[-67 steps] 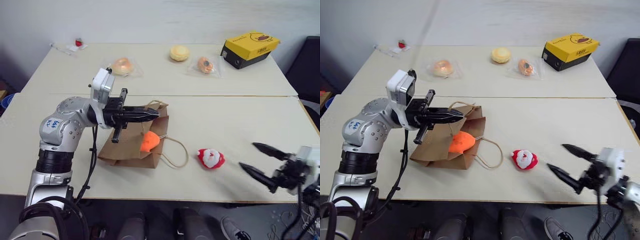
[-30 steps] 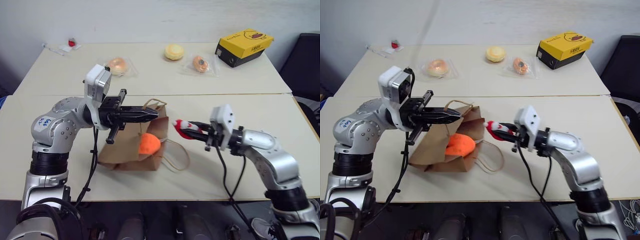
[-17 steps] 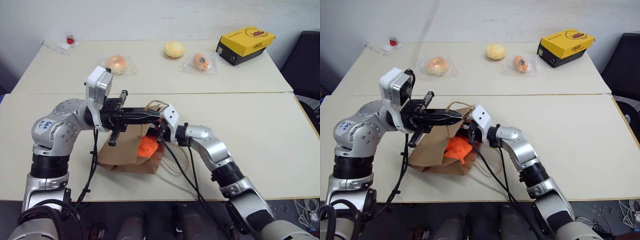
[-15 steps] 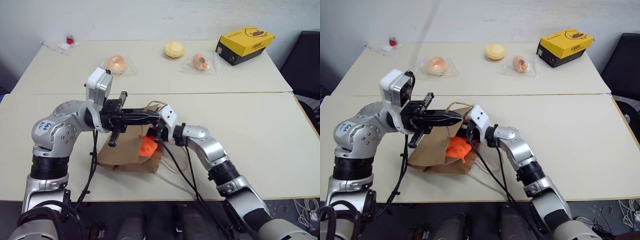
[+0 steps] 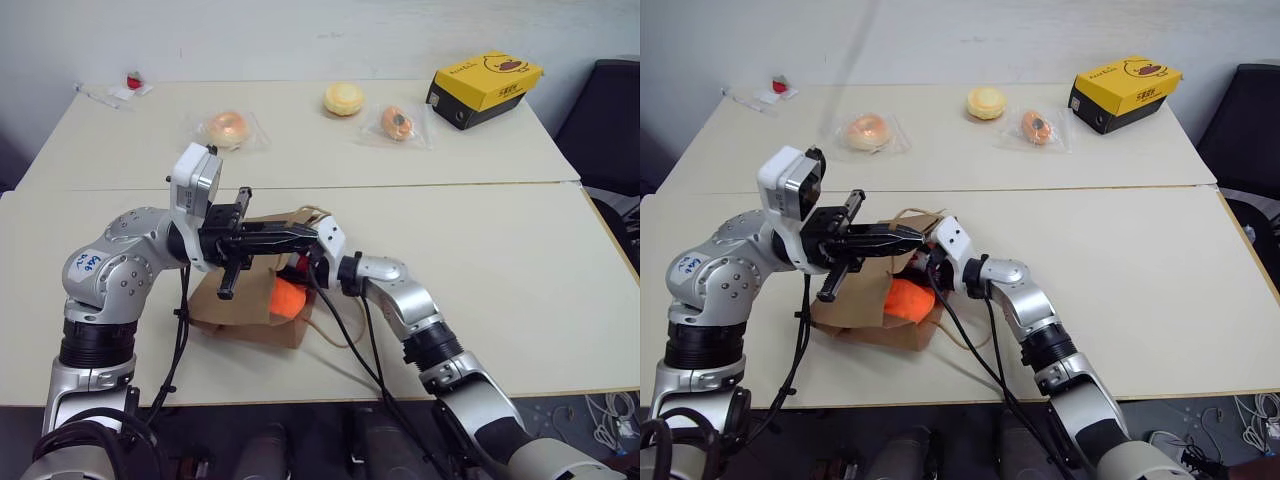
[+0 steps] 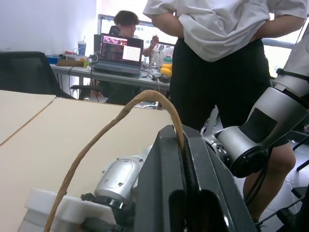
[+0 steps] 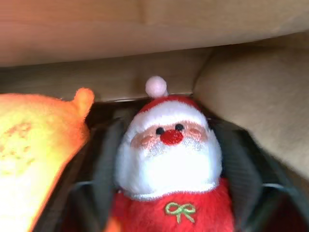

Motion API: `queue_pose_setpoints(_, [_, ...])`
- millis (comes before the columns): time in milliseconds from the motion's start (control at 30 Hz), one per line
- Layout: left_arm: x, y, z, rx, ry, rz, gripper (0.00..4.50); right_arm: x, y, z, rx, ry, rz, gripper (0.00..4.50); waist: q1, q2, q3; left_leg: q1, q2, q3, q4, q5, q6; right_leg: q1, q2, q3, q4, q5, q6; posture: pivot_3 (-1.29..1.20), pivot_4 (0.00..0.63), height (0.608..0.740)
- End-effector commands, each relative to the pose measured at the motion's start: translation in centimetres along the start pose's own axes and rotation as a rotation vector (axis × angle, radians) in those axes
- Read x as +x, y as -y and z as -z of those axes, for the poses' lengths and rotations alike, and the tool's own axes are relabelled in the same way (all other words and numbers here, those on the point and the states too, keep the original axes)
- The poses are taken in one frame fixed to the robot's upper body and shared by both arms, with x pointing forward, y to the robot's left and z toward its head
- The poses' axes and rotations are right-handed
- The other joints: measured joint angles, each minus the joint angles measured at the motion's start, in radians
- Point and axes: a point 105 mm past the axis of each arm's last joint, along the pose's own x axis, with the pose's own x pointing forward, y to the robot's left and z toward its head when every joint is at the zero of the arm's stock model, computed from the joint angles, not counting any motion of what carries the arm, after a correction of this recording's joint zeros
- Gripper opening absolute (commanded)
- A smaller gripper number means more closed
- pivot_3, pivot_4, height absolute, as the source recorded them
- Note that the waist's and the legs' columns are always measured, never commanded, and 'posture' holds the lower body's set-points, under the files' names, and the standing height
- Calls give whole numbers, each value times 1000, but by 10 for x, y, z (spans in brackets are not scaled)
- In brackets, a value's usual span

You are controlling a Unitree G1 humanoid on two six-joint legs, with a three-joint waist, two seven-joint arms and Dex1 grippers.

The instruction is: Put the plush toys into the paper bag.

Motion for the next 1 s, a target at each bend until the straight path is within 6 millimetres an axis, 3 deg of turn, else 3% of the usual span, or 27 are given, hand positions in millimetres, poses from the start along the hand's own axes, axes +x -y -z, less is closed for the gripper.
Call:
queue_pose_setpoints(33, [-4, 3, -8, 62, 6, -16, 0, -20, -12, -24, -9, 76, -96, 4462, 0, 0, 0, 0, 0, 0, 0, 0, 0, 0, 0, 0, 0, 0, 0, 0, 150, 740])
queue_pose_setpoints(300, [-2, 1, -8, 70, 30, -39, 0, -78, -21, -45, -68, 93, -175, 4462, 15, 0, 0, 0, 0, 0, 0, 0, 0, 0, 0, 0, -1, 0, 0, 0, 150, 740])
queue_pose_setpoints(500, [-1, 2, -2, 59, 18, -36, 0, -148, -8, -43, -140, 79, -24, 4462, 32, 0, 0, 0, 0, 0, -1, 0, 1, 1, 0, 1, -2, 0, 0, 0, 150, 740])
queue_pose_setpoints(667, [0, 0, -6, 35, 24, -16, 0, -231, 1, -17, -22, -18, 220, 4462, 53, 0, 0, 0, 0, 1, -1, -1, 1, 2, 0, 1, -3, 0, 0, 0, 150, 740])
queue_pose_setpoints(733, [-1, -2, -7, 33, 25, -18, 0, -267, -6, -5, 14, -53, 313, 4462, 55, 0, 0, 0, 0, 1, -1, -1, 1, 2, 0, 1, -2, 0, 0, 0, 150, 740])
queue_pose_setpoints(867, [-1, -4, -7, 35, 16, -15, 0, -319, -23, 15, 78, -119, 456, 4462, 54, -1, 0, 2, 0, 2, -1, -1, 2, 4, 1, 2, -2, 0, 0, 0, 150, 740])
queue_pose_setpoints(933, [-1, -4, -7, 39, 10, -11, 0, -333, -28, 21, 88, -145, 505, 4462, 48, -1, 0, 7, 0, 4, -1, -1, 3, 7, 1, 3, -4, 0, 0, 0, 150, 740])
queue_pose_setpoints(1000, [-1, -6, -7, 44, 7, -10, 0, -330, -39, 27, 146, -174, 485, 4462, 44, -1, 0, 14, 0, 4, -3, -1, 3, 14, 1, 3, -6, 0, 0, 0, 150, 740])
